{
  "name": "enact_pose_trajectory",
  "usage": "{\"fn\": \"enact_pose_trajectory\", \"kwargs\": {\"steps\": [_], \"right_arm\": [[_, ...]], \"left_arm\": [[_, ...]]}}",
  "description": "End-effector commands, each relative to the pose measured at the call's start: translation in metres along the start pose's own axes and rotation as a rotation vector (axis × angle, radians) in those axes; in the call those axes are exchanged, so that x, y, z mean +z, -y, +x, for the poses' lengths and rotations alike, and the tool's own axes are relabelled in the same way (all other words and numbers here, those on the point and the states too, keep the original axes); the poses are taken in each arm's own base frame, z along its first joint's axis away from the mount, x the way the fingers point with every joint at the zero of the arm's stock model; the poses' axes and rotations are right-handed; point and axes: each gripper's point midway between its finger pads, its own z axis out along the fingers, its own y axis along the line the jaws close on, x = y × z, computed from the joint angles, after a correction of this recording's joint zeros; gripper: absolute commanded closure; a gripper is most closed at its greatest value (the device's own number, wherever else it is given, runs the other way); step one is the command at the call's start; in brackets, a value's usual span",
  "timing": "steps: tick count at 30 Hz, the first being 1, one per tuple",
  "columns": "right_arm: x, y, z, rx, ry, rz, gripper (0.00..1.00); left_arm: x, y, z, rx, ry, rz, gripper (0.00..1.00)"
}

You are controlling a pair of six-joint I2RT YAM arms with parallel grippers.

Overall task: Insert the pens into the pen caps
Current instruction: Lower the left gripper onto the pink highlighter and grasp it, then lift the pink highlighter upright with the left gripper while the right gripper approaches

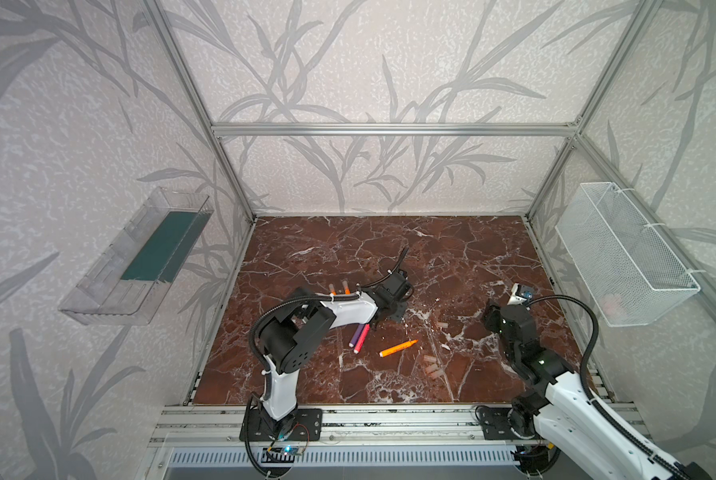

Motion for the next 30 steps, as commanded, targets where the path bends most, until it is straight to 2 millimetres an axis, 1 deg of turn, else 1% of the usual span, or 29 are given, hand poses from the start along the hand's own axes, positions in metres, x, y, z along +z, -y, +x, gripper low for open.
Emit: {"fn": "enact_pose_trajectory", "kwargs": {"steps": [1, 6, 9, 14, 18, 20, 22, 25, 27, 28, 30], "right_arm": [[-0.001, -0.003, -0.001, -0.003, 0.023, -0.036, 0.26], [-0.006, -0.005, -0.002, 0.002, 0.043, -0.066, 0.24], [-0.009, -0.005, -0.002, 0.005, 0.055, -0.085, 0.22], [-0.013, -0.007, -0.003, 0.007, 0.071, -0.114, 0.21], [-0.019, -0.02, -0.002, 0.004, 0.048, -0.195, 0.22], [-0.022, -0.034, 0.002, 0.047, 0.006, -0.273, 0.22], [-0.027, -0.06, 0.005, 0.089, -0.024, -0.415, 0.24], [-0.038, -0.096, 0.01, 0.107, -0.053, -0.558, 0.27], [-0.05, -0.118, 0.013, 0.067, -0.042, -0.601, 0.27], [-0.058, -0.131, 0.013, 0.037, -0.022, -0.624, 0.27], [-0.079, -0.161, 0.016, -0.024, 0.013, -0.701, 0.27]], "left_arm": [[0.003, 0.001, 0.029, 0.014, -0.081, 0.021, 0.91], [-0.008, 0.011, 0.019, -0.014, -0.008, 0.094, 0.97], [-0.023, 0.017, 0.013, -0.029, 0.042, 0.149, 0.99], [-0.059, 0.018, 0.005, -0.042, 0.165, 0.218, 1.0], [-0.095, 0.021, 0.001, -0.044, 0.302, 0.301, 1.0], [-0.11, 0.02, 0.001, -0.046, 0.362, 0.328, 1.0], [-0.126, 0.019, 0.001, -0.052, 0.413, 0.349, 1.0], [-0.144, 0.021, 0.002, -0.061, 0.494, 0.41, 1.0], [-0.153, 0.023, 0.004, -0.07, 0.548, 0.448, 1.0], [-0.157, 0.023, 0.003, -0.08, 0.575, 0.461, 1.0], [-0.16, 0.022, 0.005, -0.097, 0.588, 0.469, 1.0]]}}
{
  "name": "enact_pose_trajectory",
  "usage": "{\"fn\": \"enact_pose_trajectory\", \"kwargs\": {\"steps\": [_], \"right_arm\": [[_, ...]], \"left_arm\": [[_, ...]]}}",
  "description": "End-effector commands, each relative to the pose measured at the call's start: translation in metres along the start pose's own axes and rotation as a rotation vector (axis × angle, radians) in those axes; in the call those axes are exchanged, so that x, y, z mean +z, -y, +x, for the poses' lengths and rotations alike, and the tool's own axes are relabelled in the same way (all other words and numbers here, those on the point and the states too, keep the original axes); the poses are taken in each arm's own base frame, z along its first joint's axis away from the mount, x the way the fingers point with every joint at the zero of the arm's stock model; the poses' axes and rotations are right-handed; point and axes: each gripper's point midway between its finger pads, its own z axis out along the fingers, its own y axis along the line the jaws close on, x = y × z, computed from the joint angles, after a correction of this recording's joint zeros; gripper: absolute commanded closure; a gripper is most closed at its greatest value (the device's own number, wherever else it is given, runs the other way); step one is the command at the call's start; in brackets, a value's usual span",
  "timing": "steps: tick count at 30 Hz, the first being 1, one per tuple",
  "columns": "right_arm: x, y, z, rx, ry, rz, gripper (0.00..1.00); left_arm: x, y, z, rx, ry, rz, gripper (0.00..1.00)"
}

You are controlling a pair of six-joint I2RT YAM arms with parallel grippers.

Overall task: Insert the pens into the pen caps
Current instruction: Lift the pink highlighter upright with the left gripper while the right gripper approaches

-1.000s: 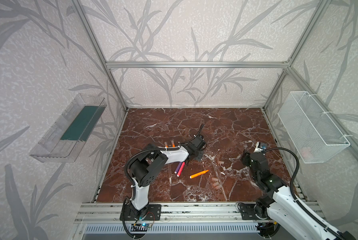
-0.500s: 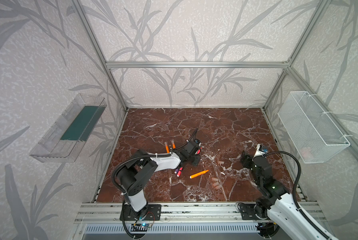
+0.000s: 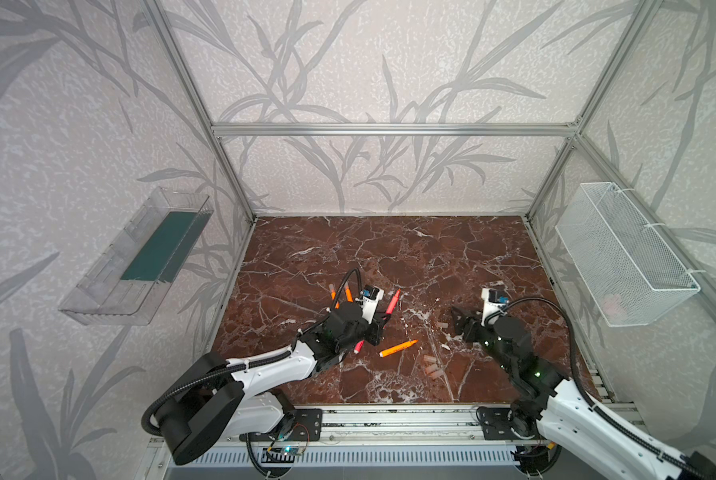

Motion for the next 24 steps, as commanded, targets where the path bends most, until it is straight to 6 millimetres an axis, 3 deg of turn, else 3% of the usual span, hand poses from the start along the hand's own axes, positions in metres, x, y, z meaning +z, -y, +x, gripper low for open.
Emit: {"fn": "enact_pose_trajectory", "kwargs": {"steps": [1, 4, 8, 12, 24], "right_arm": [[-0.002, -0.062, -0.023, -0.053, 0.11, -0.145, 0.27], [0.005, -0.105, -0.015, -0.082, 0.081, -0.27, 0.29], [0.026, -0.13, 0.003, -0.071, 0.03, -0.354, 0.34], [0.038, -0.146, 0.009, -0.065, -0.001, -0.39, 0.39], [0.048, -0.171, 0.013, -0.012, -0.007, -0.467, 0.4]], "left_arm": [[-0.007, 0.014, -0.024, -0.023, 0.114, 0.071, 1.0], [-0.004, 0.017, -0.022, -0.029, 0.107, 0.093, 1.0], [-0.005, 0.022, -0.021, -0.047, 0.146, 0.136, 1.0], [-0.003, 0.02, -0.014, -0.056, 0.115, 0.13, 1.0], [-0.004, 0.021, -0.017, -0.045, 0.119, 0.128, 1.0]]}}
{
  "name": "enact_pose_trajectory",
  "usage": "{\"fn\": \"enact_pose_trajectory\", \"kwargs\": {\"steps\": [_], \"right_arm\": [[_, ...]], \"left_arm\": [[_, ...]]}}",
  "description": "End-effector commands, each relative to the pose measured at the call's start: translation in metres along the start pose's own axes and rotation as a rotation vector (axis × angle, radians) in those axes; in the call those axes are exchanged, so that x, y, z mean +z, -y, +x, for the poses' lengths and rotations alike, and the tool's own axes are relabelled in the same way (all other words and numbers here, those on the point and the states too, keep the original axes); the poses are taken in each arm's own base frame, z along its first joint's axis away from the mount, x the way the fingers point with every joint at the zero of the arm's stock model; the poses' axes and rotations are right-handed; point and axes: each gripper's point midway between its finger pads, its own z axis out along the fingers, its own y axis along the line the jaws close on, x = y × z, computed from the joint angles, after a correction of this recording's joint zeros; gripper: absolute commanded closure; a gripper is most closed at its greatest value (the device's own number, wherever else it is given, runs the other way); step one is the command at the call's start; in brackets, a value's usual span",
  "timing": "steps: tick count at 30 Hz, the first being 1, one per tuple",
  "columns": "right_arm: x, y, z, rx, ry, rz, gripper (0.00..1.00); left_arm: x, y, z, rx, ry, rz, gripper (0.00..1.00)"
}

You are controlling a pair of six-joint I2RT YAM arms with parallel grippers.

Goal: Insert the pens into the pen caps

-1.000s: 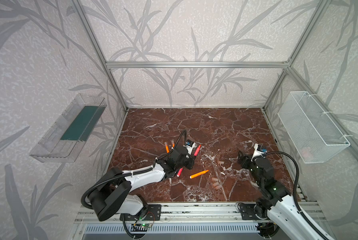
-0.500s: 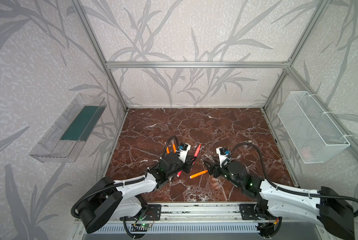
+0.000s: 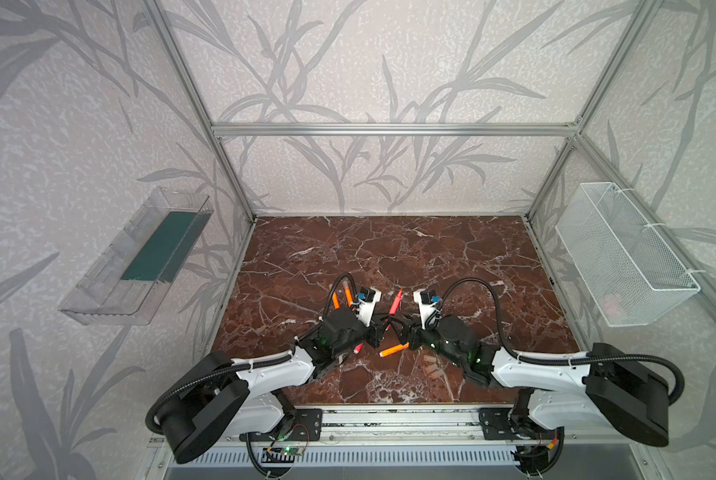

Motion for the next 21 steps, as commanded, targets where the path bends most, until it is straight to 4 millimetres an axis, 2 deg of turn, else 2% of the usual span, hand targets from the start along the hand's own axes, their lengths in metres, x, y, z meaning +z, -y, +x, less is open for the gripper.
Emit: {"fn": "enact_pose_trajectory", "kwargs": {"steps": [1, 9, 14, 21], "right_arm": [[0.005, -0.022, -0.023, 0.029, 0.067, -0.072, 0.39], [0.016, -0.022, -0.026, 0.042, 0.07, -0.05, 0.38], [0.023, -0.021, -0.029, 0.061, 0.087, -0.039, 0.44], [0.009, -0.012, -0.036, 0.064, 0.106, 0.011, 0.45]], "left_arm": [[0.0, 0.007, -0.009, 0.01, 0.023, 0.024, 1.0], [-0.001, 0.009, -0.012, 0.017, 0.026, 0.033, 1.0], [-0.001, 0.012, -0.014, 0.022, 0.026, 0.043, 1.0], [-0.006, 0.008, -0.015, 0.021, 0.039, 0.015, 1.0]]}}
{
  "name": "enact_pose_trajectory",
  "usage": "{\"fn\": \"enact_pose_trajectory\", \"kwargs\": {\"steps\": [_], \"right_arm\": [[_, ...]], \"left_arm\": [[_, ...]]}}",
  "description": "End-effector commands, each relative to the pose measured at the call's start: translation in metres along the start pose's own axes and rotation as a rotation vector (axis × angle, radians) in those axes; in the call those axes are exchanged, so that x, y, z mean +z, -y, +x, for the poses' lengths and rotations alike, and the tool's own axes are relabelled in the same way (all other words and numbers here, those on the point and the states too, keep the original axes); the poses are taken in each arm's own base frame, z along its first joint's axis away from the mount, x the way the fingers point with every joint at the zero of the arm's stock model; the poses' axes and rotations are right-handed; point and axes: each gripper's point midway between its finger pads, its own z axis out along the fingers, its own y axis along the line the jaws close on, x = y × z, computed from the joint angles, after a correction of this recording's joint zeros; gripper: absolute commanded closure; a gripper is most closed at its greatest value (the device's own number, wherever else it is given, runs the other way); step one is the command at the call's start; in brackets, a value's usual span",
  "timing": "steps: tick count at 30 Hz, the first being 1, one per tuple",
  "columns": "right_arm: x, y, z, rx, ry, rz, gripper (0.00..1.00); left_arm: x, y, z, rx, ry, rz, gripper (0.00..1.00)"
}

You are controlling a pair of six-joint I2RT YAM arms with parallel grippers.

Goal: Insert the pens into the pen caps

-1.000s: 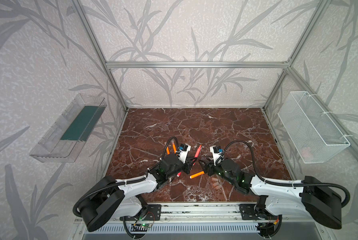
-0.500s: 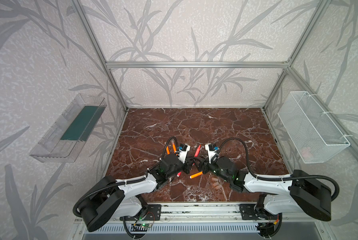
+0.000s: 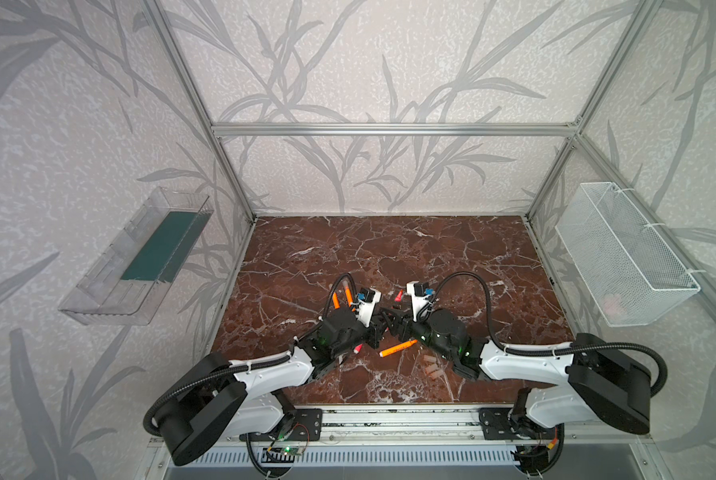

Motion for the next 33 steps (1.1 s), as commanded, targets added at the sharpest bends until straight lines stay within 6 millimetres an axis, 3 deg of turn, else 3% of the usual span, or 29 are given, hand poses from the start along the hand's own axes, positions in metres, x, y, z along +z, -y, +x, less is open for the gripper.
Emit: {"fn": "enact_pose_trajectory", "kwargs": {"steps": [1, 7, 18, 24, 28, 33], "right_arm": [[-0.01, 0.002, -0.013, 0.012, 0.042, 0.029, 0.45], [-0.019, 0.018, -0.012, 0.041, 0.066, 0.09, 0.44], [0.0, 0.03, -0.011, 0.041, 0.071, 0.178, 0.44], [0.01, 0.023, -0.021, 0.055, 0.101, 0.142, 0.45], [0.013, 0.018, -0.022, 0.057, 0.099, 0.12, 0.63], [0.01, 0.018, -0.022, 0.094, 0.101, 0.119, 0.78]], "left_arm": [[-0.004, 0.006, -0.016, 0.02, 0.049, 0.009, 1.0], [-0.005, 0.009, -0.017, 0.019, 0.052, 0.022, 1.0], [-0.011, 0.018, -0.018, 0.02, 0.062, 0.069, 1.0], [-0.011, 0.022, -0.017, 0.025, 0.055, 0.091, 1.0], [-0.011, 0.021, -0.016, 0.027, 0.051, 0.09, 1.0], [-0.01, 0.023, -0.015, 0.033, 0.045, 0.1, 1.0]]}}
